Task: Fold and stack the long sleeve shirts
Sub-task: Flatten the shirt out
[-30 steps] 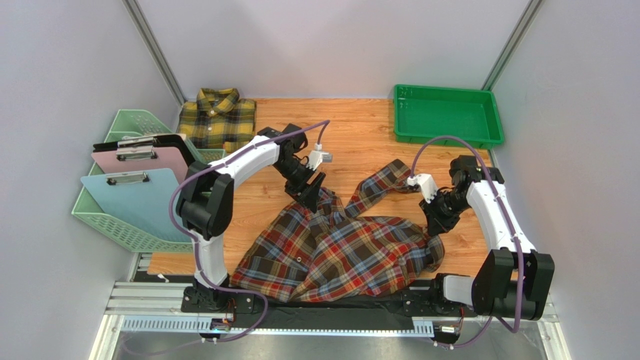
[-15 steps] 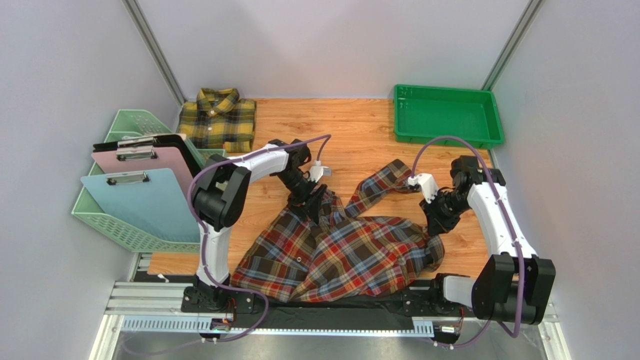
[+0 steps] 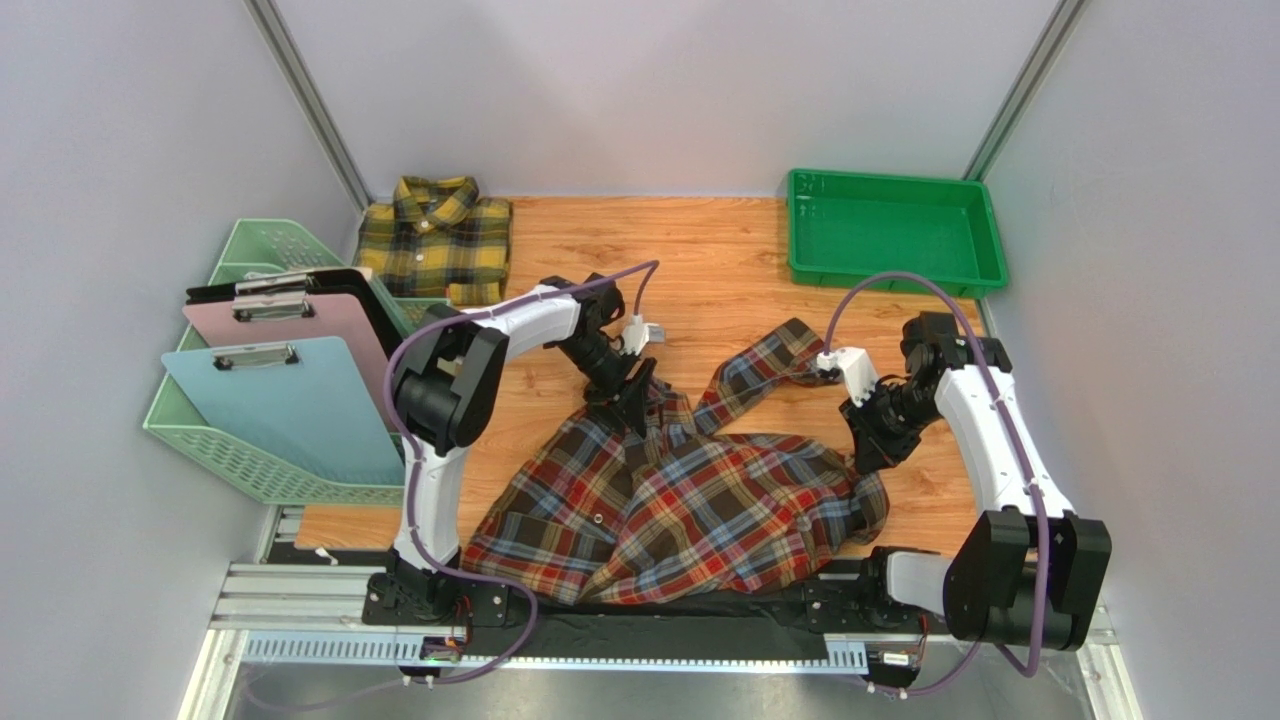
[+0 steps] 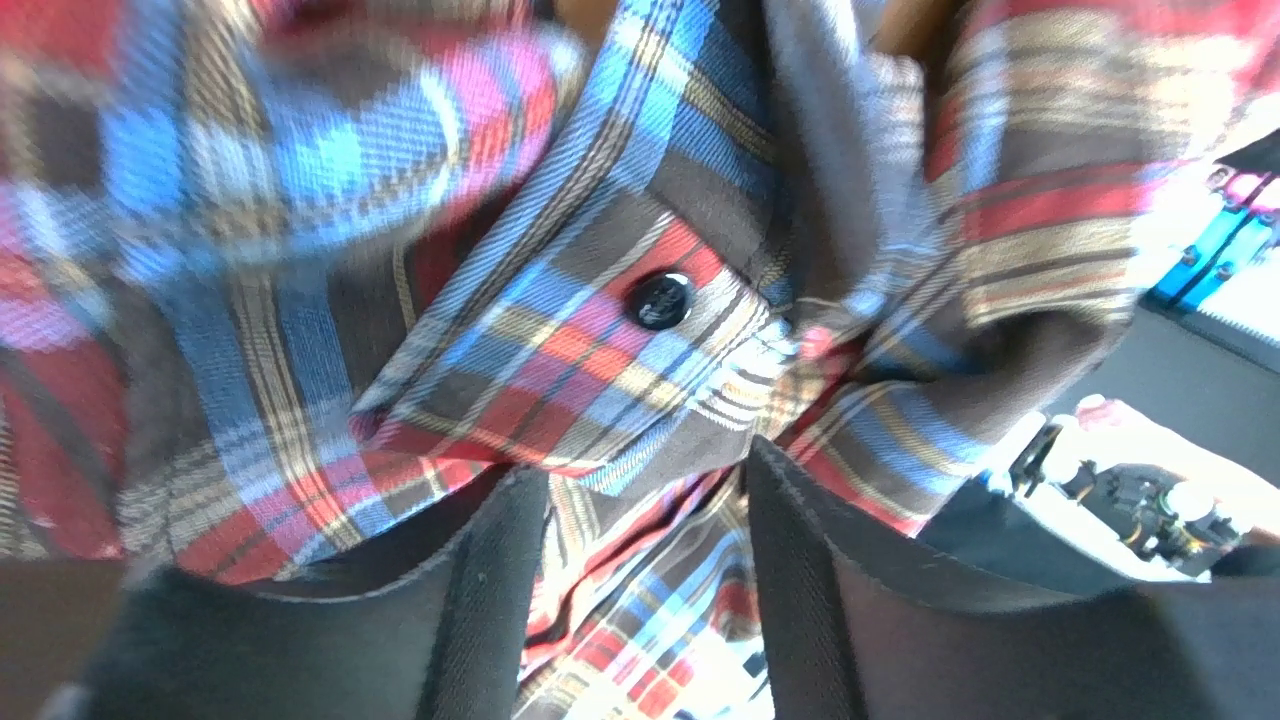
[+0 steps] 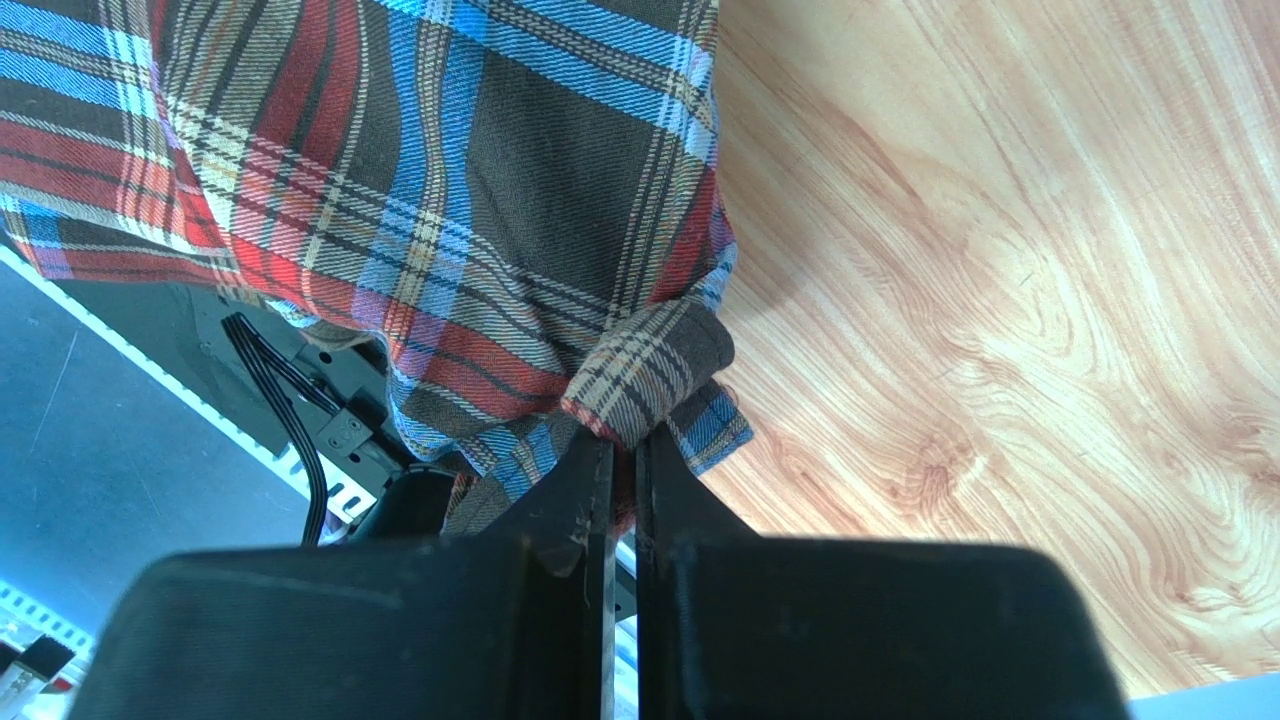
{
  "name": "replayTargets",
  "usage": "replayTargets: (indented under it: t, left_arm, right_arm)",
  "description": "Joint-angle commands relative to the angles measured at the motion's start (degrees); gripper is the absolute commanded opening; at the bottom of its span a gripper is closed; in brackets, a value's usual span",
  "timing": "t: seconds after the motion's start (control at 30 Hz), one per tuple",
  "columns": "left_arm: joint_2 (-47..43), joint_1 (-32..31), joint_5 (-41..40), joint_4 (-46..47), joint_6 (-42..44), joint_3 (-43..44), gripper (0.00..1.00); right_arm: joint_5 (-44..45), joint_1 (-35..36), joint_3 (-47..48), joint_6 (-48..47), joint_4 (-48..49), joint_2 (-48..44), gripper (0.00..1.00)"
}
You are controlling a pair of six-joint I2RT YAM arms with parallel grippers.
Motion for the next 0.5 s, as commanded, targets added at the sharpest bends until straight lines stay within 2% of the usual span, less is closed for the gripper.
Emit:
replayTargets:
  t: [0.0, 0.03, 0.1, 0.13, 0.17, 0.2, 0.33, 0.4, 0.47]
  left_arm:
    - [0.0, 2.5, 3.6, 5.7, -4.4, 3.0, 0.5]
    - [0.4, 2.7, 3.5, 5.6, -4.3, 4.3, 0.37]
    - [0.2, 3.6, 3.3, 6.2, -4.4, 5.0, 0.24]
    - [0.1, 3.9, 4.0, 6.6, -4.9, 5.7, 0.12]
    - [0.3, 4.0, 4.2, 6.6, -4.9, 6.4, 0.04]
    - [0.5, 4.1, 4.3, 6.5, -4.8, 7.2, 0.0]
    - [0.1, 5.3, 5.1, 6.3, -3.6, 12.1, 0.0]
    - [-0.7, 8.1, 4.8, 7.4, -4.0, 15.0, 0.0]
    - [-0.9, 10.2, 3.8, 6.5, -2.7, 22.3, 0.0]
  right_arm:
    - [-1.6, 0.0, 0.9, 1.2, -0.3, -1.5, 0.0]
    - [-1.7, 0.0, 0.9, 1.3, -0.3, -1.5, 0.0]
    - [-2.0, 0.0, 1.1, 1.7, -0.2, -1.3, 0.0]
    - [-2.1, 0.0, 1.1, 1.9, -0.1, -1.3, 0.0]
    - [-2.2, 0.0, 1.0, 2.0, 0.1, -1.2, 0.0]
    - [-2.5, 0.0, 1.1, 2.4, 0.3, -1.1, 0.0]
    - [-3.0, 0.0, 0.8, 4.1, 2.4, -0.9, 0.0]
    - [-3.1, 0.0, 0.6, 5.0, 4.8, -0.8, 0.0]
    - [-3.4, 0.0, 1.1, 7.1, 6.6, 0.1, 0.0]
